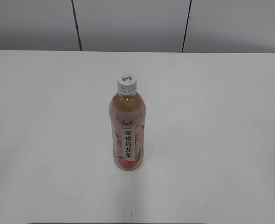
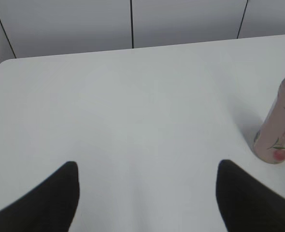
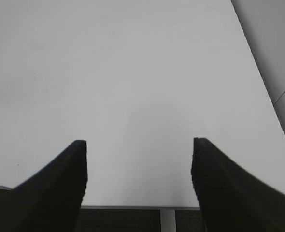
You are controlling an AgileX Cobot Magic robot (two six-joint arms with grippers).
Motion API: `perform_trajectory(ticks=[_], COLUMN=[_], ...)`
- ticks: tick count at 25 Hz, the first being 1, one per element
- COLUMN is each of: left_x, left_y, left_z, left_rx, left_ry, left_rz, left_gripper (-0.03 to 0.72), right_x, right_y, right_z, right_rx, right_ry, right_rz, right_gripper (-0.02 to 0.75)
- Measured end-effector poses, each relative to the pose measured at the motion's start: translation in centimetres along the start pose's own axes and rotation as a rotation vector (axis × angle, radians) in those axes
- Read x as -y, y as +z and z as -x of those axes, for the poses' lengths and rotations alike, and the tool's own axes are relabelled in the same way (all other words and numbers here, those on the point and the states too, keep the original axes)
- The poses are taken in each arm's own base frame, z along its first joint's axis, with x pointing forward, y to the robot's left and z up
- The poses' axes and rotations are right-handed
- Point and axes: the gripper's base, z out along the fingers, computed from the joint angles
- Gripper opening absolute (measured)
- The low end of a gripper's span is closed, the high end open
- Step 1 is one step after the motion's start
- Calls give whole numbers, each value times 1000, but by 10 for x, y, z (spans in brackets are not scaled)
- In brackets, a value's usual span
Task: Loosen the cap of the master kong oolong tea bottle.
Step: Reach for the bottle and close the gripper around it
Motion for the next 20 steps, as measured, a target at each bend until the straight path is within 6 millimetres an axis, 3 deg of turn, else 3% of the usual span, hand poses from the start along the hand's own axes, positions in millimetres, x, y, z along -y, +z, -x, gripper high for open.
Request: perform_trajectory(ticks=[7,13,16,20], left_x=[0,0,1,2], left_y=[-2,2,18,58], left_z=[3,31,42,48], left_rx=[28,235,277,260], left_ry=[0,-4,-18,-62], left_rz=[1,0,-13,-36], left_gripper=[531,531,531,531], right_x=[0,0,0,0], right_y=[0,0,0,0], right_z=[0,0,0,0], right_rx=[0,0,0,0], right_ry=[0,0,0,0], right_rz=[0,0,0,0], right_gripper=[512,512,512,512])
